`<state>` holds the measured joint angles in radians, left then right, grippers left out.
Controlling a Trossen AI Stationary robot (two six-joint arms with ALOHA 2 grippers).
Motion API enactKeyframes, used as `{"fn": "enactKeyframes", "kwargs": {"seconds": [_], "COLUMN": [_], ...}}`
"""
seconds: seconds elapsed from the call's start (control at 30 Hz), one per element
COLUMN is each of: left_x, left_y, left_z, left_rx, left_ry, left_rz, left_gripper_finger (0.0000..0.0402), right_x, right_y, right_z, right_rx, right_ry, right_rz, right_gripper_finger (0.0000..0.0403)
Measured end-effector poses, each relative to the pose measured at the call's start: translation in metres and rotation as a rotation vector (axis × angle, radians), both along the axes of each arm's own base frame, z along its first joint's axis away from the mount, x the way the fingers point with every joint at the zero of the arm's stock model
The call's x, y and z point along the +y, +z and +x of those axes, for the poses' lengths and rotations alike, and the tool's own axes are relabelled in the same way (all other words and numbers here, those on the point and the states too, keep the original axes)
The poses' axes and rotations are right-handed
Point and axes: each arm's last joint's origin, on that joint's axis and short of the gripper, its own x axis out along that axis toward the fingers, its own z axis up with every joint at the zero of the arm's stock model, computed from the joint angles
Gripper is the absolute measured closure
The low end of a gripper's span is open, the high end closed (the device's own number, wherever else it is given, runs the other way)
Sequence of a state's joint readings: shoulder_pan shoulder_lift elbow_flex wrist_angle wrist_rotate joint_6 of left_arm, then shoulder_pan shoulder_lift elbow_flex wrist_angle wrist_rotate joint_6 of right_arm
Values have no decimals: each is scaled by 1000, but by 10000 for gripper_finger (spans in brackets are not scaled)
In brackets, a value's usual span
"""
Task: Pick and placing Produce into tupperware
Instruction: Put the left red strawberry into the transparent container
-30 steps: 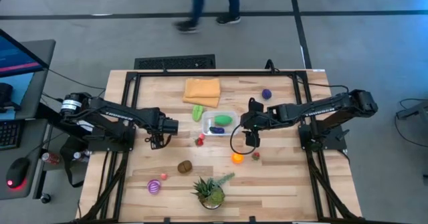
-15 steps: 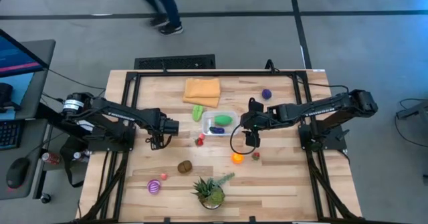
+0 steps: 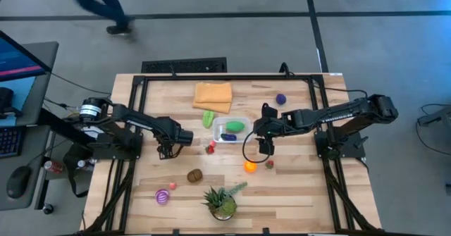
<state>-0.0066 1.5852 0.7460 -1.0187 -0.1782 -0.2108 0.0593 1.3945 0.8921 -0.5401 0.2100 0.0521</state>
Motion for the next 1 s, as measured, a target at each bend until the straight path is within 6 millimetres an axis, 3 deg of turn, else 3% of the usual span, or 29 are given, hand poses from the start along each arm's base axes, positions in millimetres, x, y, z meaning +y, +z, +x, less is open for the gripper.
{"fn": "enactKeyframes", "kwargs": {"seconds": [1.0], "left_x": [5], "left_y": [-1], "left_z": [1], "left_rx": [-13], "left_ry": [31], "left_rz": [-28], "left_gripper_finger": [161], "right_x": [0], "right_y": [0], "right_z": [0], "right_rx": [-3], "right_ry": [-1], "right_rz": [1], "right_gripper_finger": [147]}}
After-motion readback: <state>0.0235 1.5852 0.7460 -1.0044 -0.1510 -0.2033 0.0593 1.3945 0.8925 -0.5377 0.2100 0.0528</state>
